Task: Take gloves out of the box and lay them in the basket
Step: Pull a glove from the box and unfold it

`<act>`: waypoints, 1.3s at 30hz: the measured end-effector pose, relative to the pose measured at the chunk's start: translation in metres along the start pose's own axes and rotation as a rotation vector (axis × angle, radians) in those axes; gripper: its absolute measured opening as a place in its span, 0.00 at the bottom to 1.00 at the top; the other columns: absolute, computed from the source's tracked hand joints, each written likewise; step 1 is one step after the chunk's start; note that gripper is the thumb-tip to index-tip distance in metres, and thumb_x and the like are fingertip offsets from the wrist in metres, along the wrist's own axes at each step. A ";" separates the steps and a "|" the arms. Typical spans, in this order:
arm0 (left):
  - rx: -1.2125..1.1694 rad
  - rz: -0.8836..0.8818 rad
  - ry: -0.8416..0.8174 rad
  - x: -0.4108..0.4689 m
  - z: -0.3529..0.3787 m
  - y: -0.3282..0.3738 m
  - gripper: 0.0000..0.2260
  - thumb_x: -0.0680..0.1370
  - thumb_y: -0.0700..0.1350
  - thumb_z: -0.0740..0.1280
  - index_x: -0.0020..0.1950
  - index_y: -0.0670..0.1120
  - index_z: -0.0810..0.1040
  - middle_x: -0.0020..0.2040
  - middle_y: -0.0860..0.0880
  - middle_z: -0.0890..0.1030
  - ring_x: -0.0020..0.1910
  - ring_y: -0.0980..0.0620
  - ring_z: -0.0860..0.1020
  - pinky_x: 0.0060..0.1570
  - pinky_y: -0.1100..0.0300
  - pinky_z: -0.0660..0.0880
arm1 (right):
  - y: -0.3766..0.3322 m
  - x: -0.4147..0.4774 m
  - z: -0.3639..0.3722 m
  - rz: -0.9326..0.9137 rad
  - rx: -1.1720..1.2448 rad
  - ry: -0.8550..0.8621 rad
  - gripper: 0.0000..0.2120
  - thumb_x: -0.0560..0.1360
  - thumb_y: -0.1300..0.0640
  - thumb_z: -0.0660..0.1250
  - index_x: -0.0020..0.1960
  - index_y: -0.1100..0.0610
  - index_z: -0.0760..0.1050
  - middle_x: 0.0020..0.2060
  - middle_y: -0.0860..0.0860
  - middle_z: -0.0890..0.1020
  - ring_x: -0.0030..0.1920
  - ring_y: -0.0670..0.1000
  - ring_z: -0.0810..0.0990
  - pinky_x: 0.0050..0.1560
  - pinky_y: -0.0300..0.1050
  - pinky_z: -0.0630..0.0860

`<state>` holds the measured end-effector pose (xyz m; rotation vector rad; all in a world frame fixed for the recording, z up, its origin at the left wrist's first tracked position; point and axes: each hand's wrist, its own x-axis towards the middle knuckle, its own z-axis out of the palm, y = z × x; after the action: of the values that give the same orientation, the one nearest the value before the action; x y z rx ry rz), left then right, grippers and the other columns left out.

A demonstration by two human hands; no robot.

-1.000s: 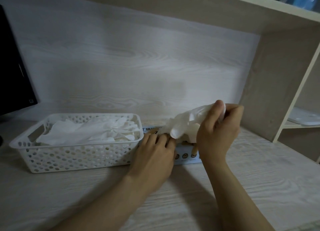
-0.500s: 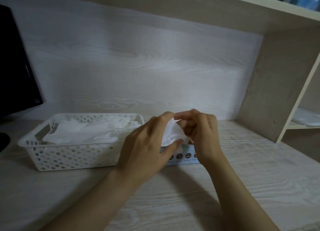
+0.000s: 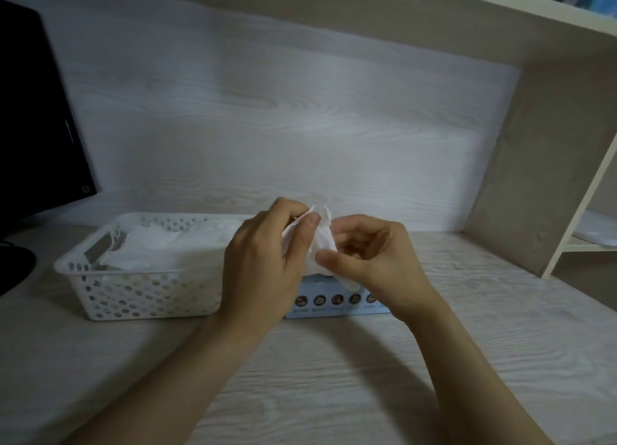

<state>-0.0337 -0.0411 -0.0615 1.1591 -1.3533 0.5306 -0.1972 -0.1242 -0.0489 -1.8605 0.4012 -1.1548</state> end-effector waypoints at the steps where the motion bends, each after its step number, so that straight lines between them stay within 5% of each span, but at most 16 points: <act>1: 0.002 -0.011 0.010 0.001 -0.001 0.002 0.10 0.86 0.51 0.64 0.51 0.46 0.78 0.42 0.55 0.81 0.40 0.56 0.76 0.41 0.57 0.74 | -0.001 0.000 0.000 0.016 -0.034 0.001 0.04 0.74 0.65 0.78 0.48 0.60 0.86 0.42 0.60 0.87 0.43 0.68 0.83 0.45 0.65 0.80; 4: -0.067 -0.103 -0.002 0.003 -0.003 0.004 0.08 0.86 0.49 0.63 0.50 0.47 0.75 0.40 0.57 0.77 0.39 0.58 0.76 0.40 0.69 0.68 | 0.000 -0.002 0.001 0.045 -0.020 -0.003 0.10 0.74 0.62 0.68 0.35 0.63 0.82 0.32 0.58 0.79 0.35 0.58 0.75 0.38 0.53 0.71; 8: -0.130 -0.156 -0.017 0.003 -0.004 0.009 0.05 0.86 0.45 0.62 0.51 0.48 0.72 0.37 0.56 0.77 0.37 0.56 0.76 0.36 0.72 0.67 | -0.007 -0.003 0.004 0.046 -0.008 -0.036 0.15 0.74 0.61 0.66 0.29 0.57 0.77 0.28 0.52 0.73 0.33 0.50 0.69 0.35 0.41 0.66; 11: -0.182 -0.198 -0.001 0.004 -0.005 0.013 0.05 0.87 0.43 0.61 0.52 0.47 0.72 0.35 0.52 0.77 0.36 0.51 0.76 0.33 0.66 0.68 | -0.007 -0.005 0.004 0.059 0.020 -0.050 0.15 0.77 0.56 0.72 0.35 0.64 0.80 0.31 0.60 0.76 0.32 0.53 0.74 0.32 0.43 0.70; 14: -0.176 -0.260 0.063 0.009 -0.007 0.009 0.06 0.87 0.42 0.59 0.52 0.45 0.72 0.35 0.51 0.76 0.37 0.52 0.76 0.34 0.64 0.68 | -0.005 -0.005 0.005 0.094 0.025 -0.050 0.10 0.80 0.59 0.74 0.42 0.64 0.84 0.31 0.57 0.82 0.30 0.51 0.79 0.33 0.42 0.73; 19: -0.103 -0.361 0.119 0.015 -0.010 -0.003 0.07 0.86 0.41 0.59 0.48 0.43 0.71 0.35 0.54 0.74 0.38 0.59 0.75 0.36 0.66 0.67 | 0.004 -0.002 0.011 0.078 -0.027 -0.002 0.05 0.82 0.62 0.72 0.50 0.58 0.86 0.44 0.58 0.88 0.44 0.56 0.87 0.45 0.53 0.81; 23: -0.065 -0.386 0.137 0.021 -0.018 -0.014 0.06 0.84 0.41 0.59 0.47 0.44 0.71 0.35 0.53 0.75 0.37 0.57 0.75 0.34 0.67 0.66 | 0.010 0.001 0.023 0.059 -0.128 0.008 0.07 0.81 0.65 0.70 0.51 0.57 0.86 0.42 0.52 0.89 0.44 0.54 0.88 0.42 0.49 0.82; 26: -0.047 -0.423 0.133 0.026 -0.028 -0.020 0.05 0.85 0.39 0.59 0.50 0.42 0.72 0.37 0.52 0.76 0.40 0.59 0.76 0.35 0.66 0.67 | 0.013 0.010 0.035 -0.008 -0.285 0.086 0.07 0.81 0.60 0.70 0.49 0.53 0.86 0.37 0.49 0.87 0.38 0.52 0.86 0.37 0.49 0.80; 30: -0.038 -0.520 0.010 0.036 -0.044 -0.035 0.11 0.83 0.34 0.54 0.58 0.47 0.68 0.37 0.46 0.75 0.32 0.55 0.73 0.30 0.62 0.66 | 0.010 0.030 0.049 -0.090 -0.447 0.109 0.06 0.81 0.53 0.71 0.49 0.50 0.86 0.31 0.49 0.84 0.31 0.52 0.81 0.31 0.48 0.76; 32: 0.015 -0.547 -0.080 0.043 -0.052 -0.049 0.15 0.79 0.31 0.54 0.53 0.48 0.72 0.40 0.47 0.77 0.36 0.55 0.74 0.35 0.58 0.68 | 0.007 0.042 0.056 -0.083 -0.462 0.102 0.07 0.81 0.51 0.72 0.48 0.51 0.87 0.28 0.49 0.83 0.28 0.49 0.79 0.30 0.46 0.76; 35: 0.086 -0.590 -0.157 0.055 -0.061 -0.063 0.18 0.75 0.30 0.58 0.38 0.47 0.81 0.40 0.55 0.81 0.41 0.58 0.75 0.40 0.60 0.67 | 0.003 0.059 0.063 -0.010 -0.469 0.100 0.07 0.79 0.50 0.74 0.46 0.53 0.87 0.23 0.44 0.78 0.25 0.41 0.75 0.29 0.32 0.69; 39: 0.167 -0.610 -0.176 0.059 -0.076 -0.078 0.18 0.79 0.33 0.59 0.39 0.45 0.85 0.39 0.58 0.82 0.39 0.62 0.75 0.40 0.68 0.68 | 0.006 0.084 0.074 0.060 -0.561 0.093 0.12 0.74 0.42 0.79 0.44 0.50 0.88 0.23 0.40 0.78 0.28 0.38 0.77 0.29 0.30 0.69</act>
<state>0.0810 -0.0247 -0.0195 1.7006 -1.0331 0.0996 -0.0911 -0.1445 -0.0202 -2.2517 0.9012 -1.1685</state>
